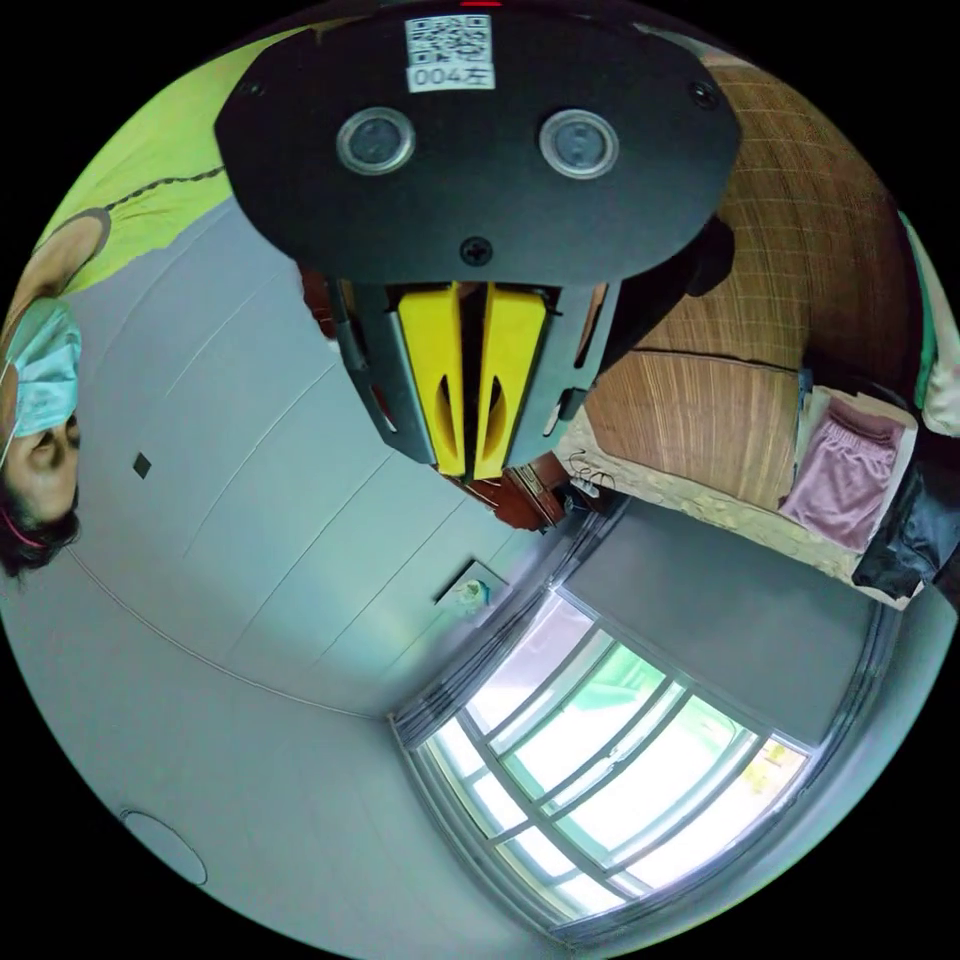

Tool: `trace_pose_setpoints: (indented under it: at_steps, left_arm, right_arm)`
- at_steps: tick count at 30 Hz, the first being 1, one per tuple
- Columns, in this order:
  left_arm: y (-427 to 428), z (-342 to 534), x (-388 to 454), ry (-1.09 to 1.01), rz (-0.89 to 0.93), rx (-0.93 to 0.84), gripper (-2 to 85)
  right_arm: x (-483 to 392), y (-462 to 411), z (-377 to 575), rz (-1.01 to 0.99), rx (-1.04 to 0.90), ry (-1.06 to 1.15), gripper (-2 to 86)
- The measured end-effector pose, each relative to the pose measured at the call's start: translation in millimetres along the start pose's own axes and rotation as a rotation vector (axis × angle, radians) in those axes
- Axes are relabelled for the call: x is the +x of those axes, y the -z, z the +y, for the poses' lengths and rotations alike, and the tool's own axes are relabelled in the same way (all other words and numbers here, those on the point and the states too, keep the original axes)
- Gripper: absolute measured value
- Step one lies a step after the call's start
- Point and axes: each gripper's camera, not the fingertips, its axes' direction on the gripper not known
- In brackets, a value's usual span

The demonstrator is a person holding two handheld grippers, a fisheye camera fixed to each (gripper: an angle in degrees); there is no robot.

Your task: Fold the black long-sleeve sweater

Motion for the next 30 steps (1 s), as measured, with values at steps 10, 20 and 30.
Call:
trace_pose_setpoints:
  at_steps: [10,20,30]
  left_arm:
    - [126.6,-87.1,38.5,-0.102,0.056,0.158,0.8]
    - [238.2,-145.1,51.9,-0.154,0.102,0.306,0.6]
    - [376.5,-209.7,58.4,-0.164,0.211,0.464,0.9]
  right_arm:
    - [-149.8,-87.1,-92.2,-0.062,-0.166,0.276,-0.3]
    - [-234.7,-143.5,-93.6,-0.096,-0.306,0.396,-0.4]
    - [-306.1,-170.5,-66.5,-0.172,-0.385,0.483,-0.2]
